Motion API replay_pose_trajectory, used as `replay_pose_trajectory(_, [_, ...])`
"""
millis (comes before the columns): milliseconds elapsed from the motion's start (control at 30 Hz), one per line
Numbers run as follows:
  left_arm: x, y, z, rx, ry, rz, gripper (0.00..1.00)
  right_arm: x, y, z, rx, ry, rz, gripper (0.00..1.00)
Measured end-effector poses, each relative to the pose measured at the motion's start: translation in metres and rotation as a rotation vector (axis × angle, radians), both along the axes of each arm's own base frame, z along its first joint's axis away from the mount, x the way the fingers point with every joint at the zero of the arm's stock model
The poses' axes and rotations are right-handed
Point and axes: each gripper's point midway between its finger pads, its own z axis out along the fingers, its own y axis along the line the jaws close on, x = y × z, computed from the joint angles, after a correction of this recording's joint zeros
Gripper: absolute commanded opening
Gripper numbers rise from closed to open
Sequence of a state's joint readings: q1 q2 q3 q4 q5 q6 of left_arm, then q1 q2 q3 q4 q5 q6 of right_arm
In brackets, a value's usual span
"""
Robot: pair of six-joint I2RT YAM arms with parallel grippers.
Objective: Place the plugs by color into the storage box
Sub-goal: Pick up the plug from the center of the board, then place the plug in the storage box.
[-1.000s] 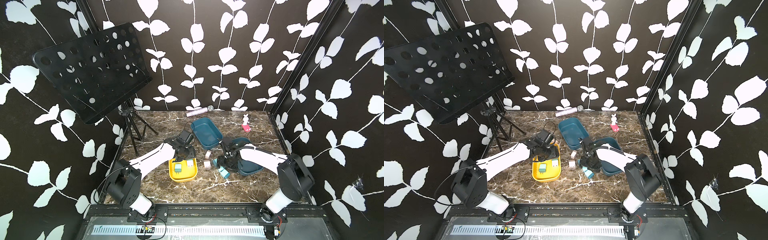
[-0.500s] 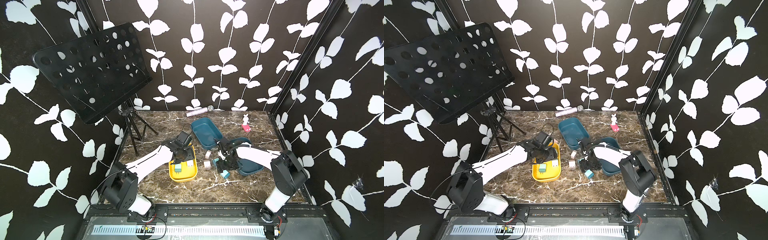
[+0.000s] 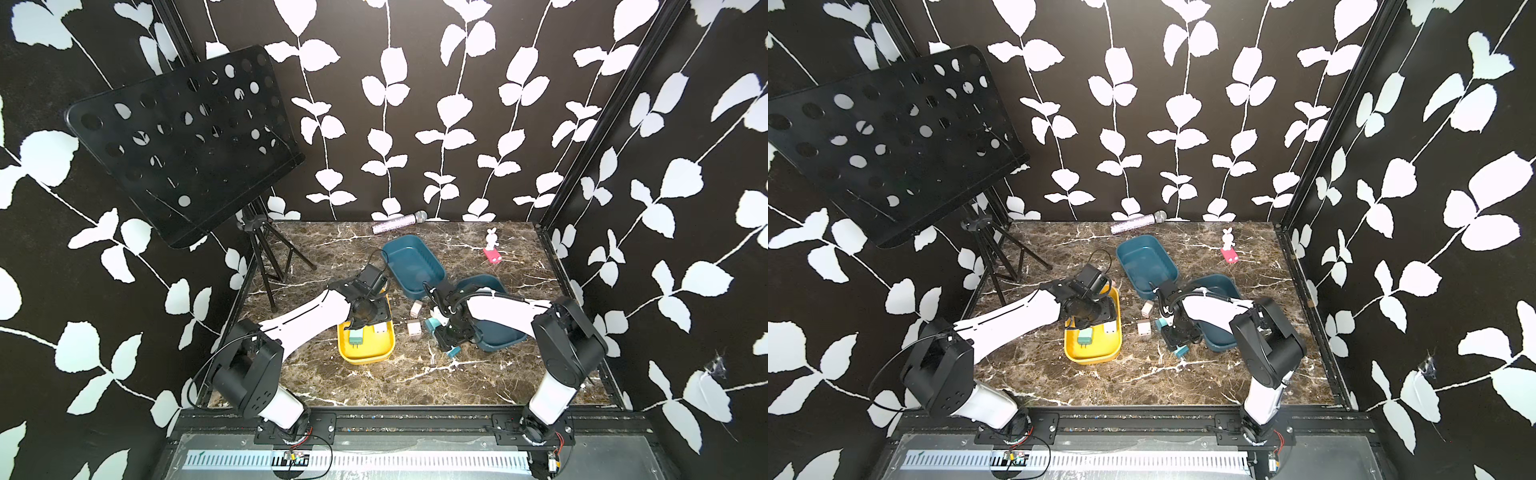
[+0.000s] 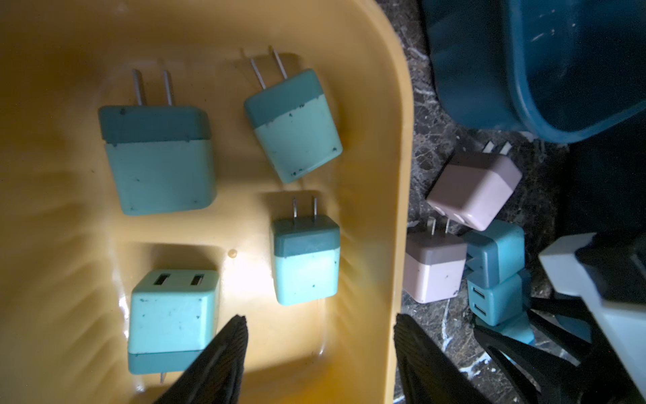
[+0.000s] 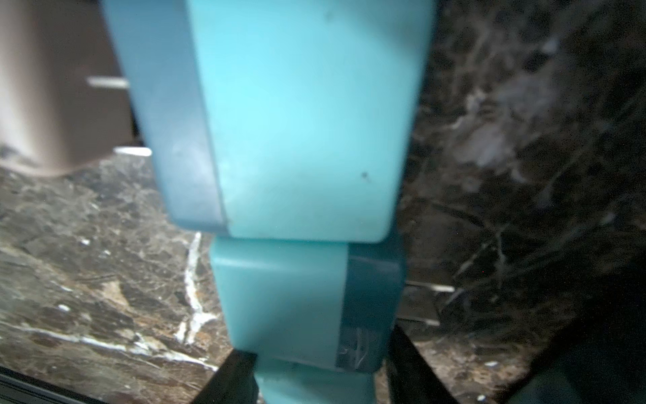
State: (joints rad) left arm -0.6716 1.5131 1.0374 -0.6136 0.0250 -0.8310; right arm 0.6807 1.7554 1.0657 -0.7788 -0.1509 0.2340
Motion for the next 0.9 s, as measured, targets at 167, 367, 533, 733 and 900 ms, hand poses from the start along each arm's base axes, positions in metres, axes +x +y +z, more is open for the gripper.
replay_pose_trajectory(167, [0.004, -0.003, 0.003, -0.008, -0.011, 0.0, 0.68, -0.002, 0.003, 0.0, -0.004, -0.002, 0.01, 0.38])
replay_pose_trajectory(367, [0.007, -0.005, 0.005, -0.011, -0.015, -0.001, 0.68, -0.004, 0.007, 0.016, 0.008, 0.017, -0.011, 0.37])
replay_pose_trajectory(533, [0.007, -0.006, 0.006, -0.013, -0.017, -0.001, 0.68, 0.031, 0.021, 0.077, 0.108, -0.092, -0.066, 0.37])
replay_pose_trajectory(733, [0.008, -0.006, 0.006, -0.013, -0.017, -0.001, 0.68, 0.099, -0.039, 0.114, 0.135, -0.192, -0.296, 0.37])
replay_pose_trajectory(900, [0.01, -0.008, 0.008, -0.016, -0.023, -0.001, 0.68, 0.129, -0.11, 0.089, 0.032, -0.153, -0.466, 0.36])
